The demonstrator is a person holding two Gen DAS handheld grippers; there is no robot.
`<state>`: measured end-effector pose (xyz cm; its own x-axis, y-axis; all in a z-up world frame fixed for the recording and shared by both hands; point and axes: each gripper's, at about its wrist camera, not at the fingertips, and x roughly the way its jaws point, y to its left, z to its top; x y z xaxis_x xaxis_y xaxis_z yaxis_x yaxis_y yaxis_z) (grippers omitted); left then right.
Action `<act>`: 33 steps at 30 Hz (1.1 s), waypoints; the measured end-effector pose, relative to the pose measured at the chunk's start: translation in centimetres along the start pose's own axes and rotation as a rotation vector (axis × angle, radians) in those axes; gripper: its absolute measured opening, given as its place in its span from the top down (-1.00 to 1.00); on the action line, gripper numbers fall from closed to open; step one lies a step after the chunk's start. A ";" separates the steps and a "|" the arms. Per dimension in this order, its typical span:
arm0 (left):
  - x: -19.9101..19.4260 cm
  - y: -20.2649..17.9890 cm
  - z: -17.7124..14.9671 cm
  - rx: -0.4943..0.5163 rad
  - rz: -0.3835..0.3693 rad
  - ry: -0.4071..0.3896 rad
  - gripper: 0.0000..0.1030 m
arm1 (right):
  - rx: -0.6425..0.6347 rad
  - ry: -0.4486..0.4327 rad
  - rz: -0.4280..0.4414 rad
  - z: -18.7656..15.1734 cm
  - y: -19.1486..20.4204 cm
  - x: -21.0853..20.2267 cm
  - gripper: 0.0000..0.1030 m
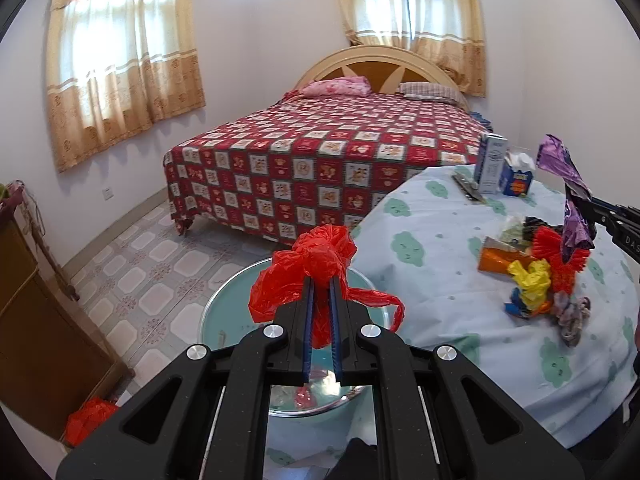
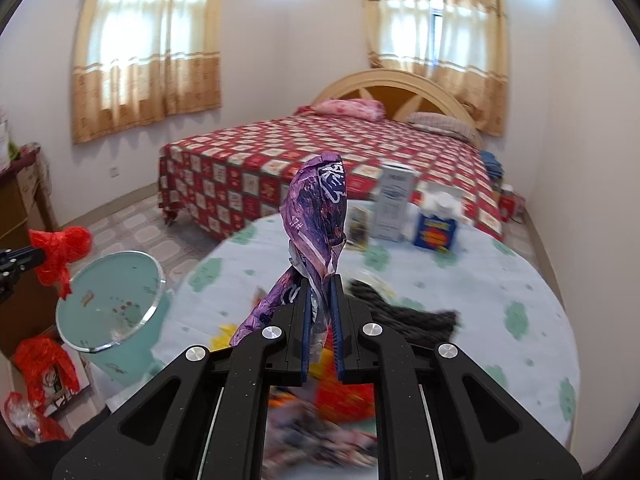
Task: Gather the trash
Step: 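Carry the red bag and purple wrapper over the teal bucket with both tools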
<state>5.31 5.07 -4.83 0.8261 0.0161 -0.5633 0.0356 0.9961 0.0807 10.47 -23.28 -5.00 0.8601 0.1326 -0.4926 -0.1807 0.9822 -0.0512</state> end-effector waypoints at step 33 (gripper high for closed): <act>1.2 7.4 -0.6 -0.111 0.124 0.024 0.85 | -0.205 0.034 0.195 2.3 12.6 5.8 0.81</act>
<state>6.27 12.56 -5.40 0.8068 0.1401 -0.5740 -0.1293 0.9898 0.0598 14.24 -9.80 -6.50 0.7838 0.3085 -0.5389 -0.4368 0.8908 -0.1253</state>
